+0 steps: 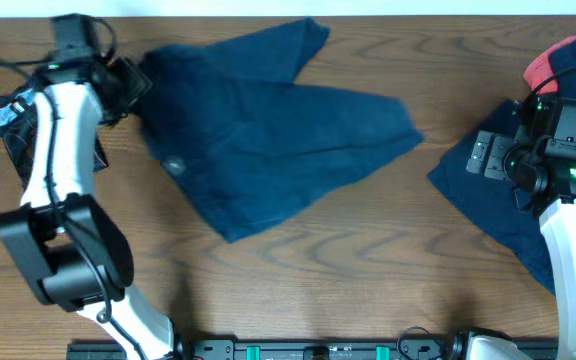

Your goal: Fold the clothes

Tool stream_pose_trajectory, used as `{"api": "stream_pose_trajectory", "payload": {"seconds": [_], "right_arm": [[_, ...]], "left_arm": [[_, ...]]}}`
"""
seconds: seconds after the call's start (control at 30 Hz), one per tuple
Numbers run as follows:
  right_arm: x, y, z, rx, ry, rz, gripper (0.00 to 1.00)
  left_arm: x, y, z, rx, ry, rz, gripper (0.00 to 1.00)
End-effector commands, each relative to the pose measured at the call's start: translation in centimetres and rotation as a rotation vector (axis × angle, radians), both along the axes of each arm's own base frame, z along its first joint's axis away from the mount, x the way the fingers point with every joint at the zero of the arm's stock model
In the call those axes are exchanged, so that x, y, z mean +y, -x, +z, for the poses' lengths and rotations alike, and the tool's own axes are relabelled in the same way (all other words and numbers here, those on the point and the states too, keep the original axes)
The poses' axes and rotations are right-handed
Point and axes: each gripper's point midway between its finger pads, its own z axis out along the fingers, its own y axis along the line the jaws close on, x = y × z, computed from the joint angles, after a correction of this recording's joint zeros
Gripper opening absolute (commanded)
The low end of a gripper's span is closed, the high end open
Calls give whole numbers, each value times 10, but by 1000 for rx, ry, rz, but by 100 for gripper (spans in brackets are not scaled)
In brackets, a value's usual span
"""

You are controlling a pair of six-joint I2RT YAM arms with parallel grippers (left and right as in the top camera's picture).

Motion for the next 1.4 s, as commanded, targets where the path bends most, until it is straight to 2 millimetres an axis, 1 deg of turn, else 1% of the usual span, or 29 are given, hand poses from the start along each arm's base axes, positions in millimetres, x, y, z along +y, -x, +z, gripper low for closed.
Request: {"api": "stream_pose_trajectory", "payload": {"seconds": [0.0, 0.17, 0.3, 0.43, 0.57, 0.6, 0.63, 0.67, 0.7, 0.73, 0.77, 0.8, 0.87, 0.93, 0.97, 1.03, 1.1, 1.13, 1.23, 1.3, 1.37], "right_arm": [[-2, -1, 7, -19, -5, -16, 99], [-2, 0, 6, -12, -6, -16, 99], [-2, 2, 5, -6, -7, -16, 99], [-2, 2, 4, -3, -8, -16, 99], [-2, 3, 4, 3, -8, -16, 99], [-2, 3, 4, 3, -8, -16, 99], [-1, 3, 4, 3, -9, -16, 99], [-1, 3, 4, 3, -9, -16, 97], [0, 3, 3, 2, -15, -12, 94], [1, 3, 3, 1, -22, -7, 92], [6, 3, 3, 1, -42, 6, 88], [11, 3, 2, 2, -66, 23, 84], [20, 5, 0, 16, -109, 49, 80], [26, 11, -6, 48, -142, 61, 80], [30, 14, -10, 69, -168, 64, 82], [37, 18, -17, 106, -207, 78, 84], [50, 21, -26, 146, -280, 112, 84], [58, 20, -29, 155, -312, 147, 84], [105, 19, -30, 147, -427, 426, 84], [124, 16, -36, 160, -434, 510, 85], [144, 8, -45, 165, -419, 579, 87]], "left_arm": [[-49, 29, -12, 122, 186, -102, 98], [-89, 100, -38, 421, 212, -188, 98], [-113, 142, -61, 588, 178, -255, 98], [-132, 173, -87, 686, 161, -284, 98], [-144, 197, -114, 739, 151, -276, 98], [-146, 202, -119, 748, 147, -283, 100], [-148, 208, -125, 758, 144, -288, 97], [-150, 214, -129, 771, 140, -298, 78], [-151, 219, -131, 784, 137, -304, 53], [-152, 226, -134, 802, 135, -315, 25], [-153, 234, -134, 828, 132, -328, 6], [-153, 243, -133, 856, 129, -351, 6], [-154, 261, -127, 922, 125, -411, 6], [-155, 282, -121, 996, 117, -473, 6], [-157, 294, -120, 1029, 109, -513, 6], [-158, 312, -120, 1081, 87, -551, 6], [-155, 332, -123, 1135, 42, -576, 6], [-154, 341, -125, 1162, 22, -575, 6], [-146, 366, -128, 1225, -57, -570, 6], [-139, 379, -130, 1246, -126, -572, 6], [-133, 386, -131, 1238, -198, -567, 6]]}}
